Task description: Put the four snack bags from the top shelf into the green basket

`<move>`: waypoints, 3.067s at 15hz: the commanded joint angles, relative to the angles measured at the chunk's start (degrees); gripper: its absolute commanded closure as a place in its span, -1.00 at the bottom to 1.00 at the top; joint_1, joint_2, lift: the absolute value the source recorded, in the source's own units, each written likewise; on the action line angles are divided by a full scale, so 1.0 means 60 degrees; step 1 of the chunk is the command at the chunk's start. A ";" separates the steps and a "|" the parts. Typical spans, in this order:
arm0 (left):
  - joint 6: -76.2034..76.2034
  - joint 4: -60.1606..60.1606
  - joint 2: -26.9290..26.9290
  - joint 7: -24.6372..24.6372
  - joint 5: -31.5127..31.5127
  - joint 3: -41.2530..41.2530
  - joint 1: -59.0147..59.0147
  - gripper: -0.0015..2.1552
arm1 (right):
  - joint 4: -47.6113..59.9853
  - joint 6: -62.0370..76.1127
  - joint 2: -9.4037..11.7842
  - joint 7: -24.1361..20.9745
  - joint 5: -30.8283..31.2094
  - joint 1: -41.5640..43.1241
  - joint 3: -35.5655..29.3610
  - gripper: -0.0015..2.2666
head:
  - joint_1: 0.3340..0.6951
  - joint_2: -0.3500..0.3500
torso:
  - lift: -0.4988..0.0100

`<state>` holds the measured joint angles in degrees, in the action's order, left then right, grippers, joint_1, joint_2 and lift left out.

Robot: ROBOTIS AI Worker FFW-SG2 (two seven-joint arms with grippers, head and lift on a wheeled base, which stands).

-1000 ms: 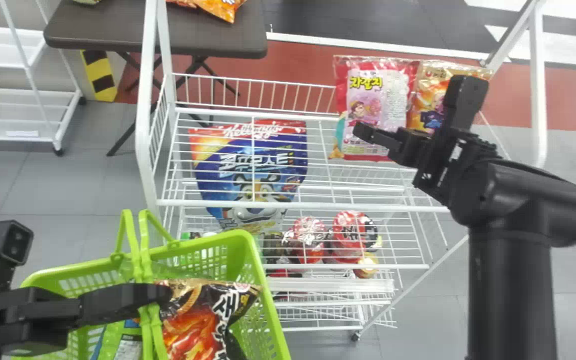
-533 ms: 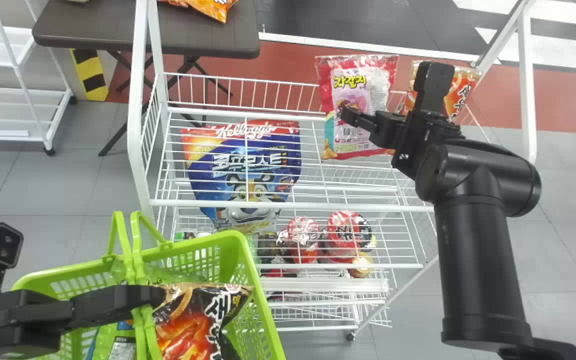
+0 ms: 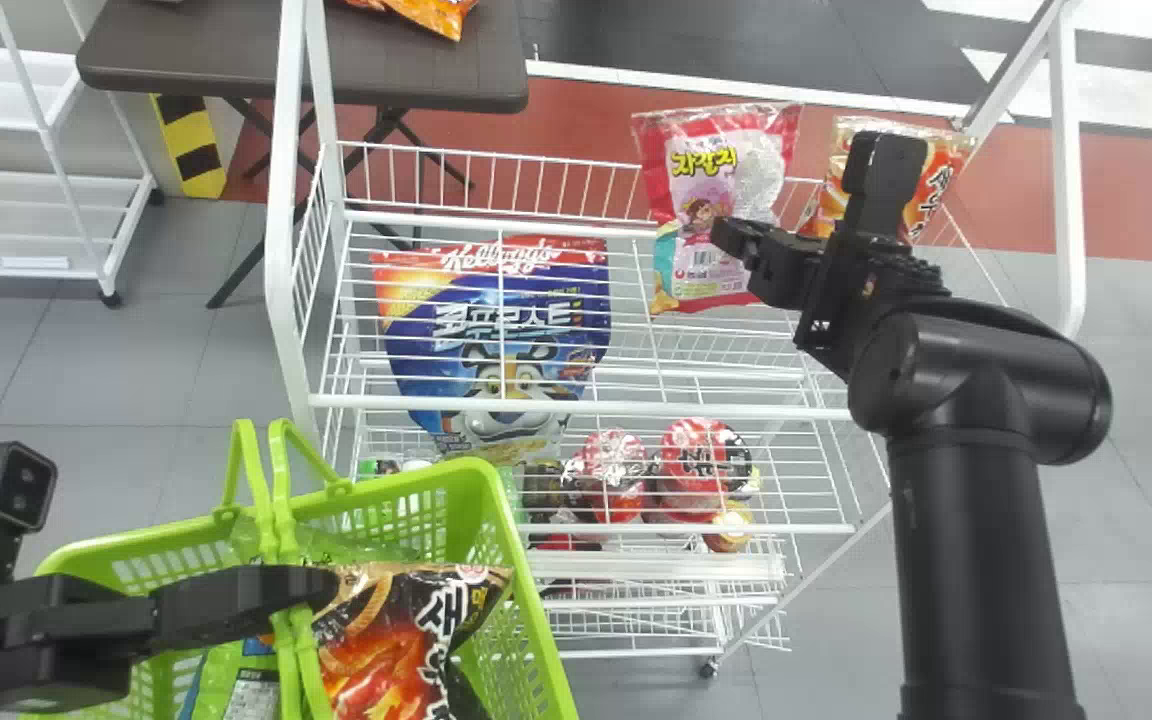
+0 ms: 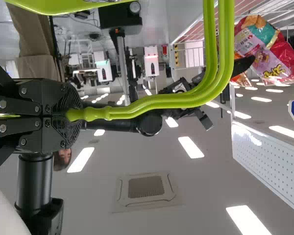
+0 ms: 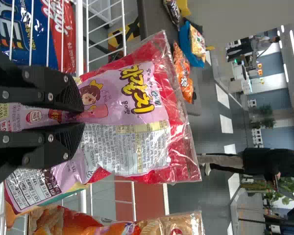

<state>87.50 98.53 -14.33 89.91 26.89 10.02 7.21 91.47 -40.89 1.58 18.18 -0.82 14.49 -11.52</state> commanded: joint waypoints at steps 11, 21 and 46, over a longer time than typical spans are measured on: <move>0.0000 -0.0015 -0.0015 0.0109 0.0000 -0.0045 -0.0132 0.99 | 0.8075 -0.7241 -0.0058 -0.0130 -0.4008 -0.3616 0.0176 0.98 | 1.00 -0.20 | 0.96; -0.0117 -0.0044 0.0132 0.0109 0.0000 -0.0015 -0.0249 0.99 | 0.9042 -0.8198 -0.0102 -0.1067 -0.6660 -0.3601 0.0586 0.98 | 1.00 0.24 | 0.96; -0.0117 -0.1201 0.0557 0.0109 -0.0029 0.0409 -0.1743 0.99 | 0.7152 -0.8198 -0.0161 -0.1111 -1.0175 -0.3381 -0.1567 -0.95 | 1.00 0.35 | 0.96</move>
<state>86.80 91.65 -10.85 89.91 26.72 11.95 -3.38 134.39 -89.43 0.62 11.52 -58.34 -5.79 -16.61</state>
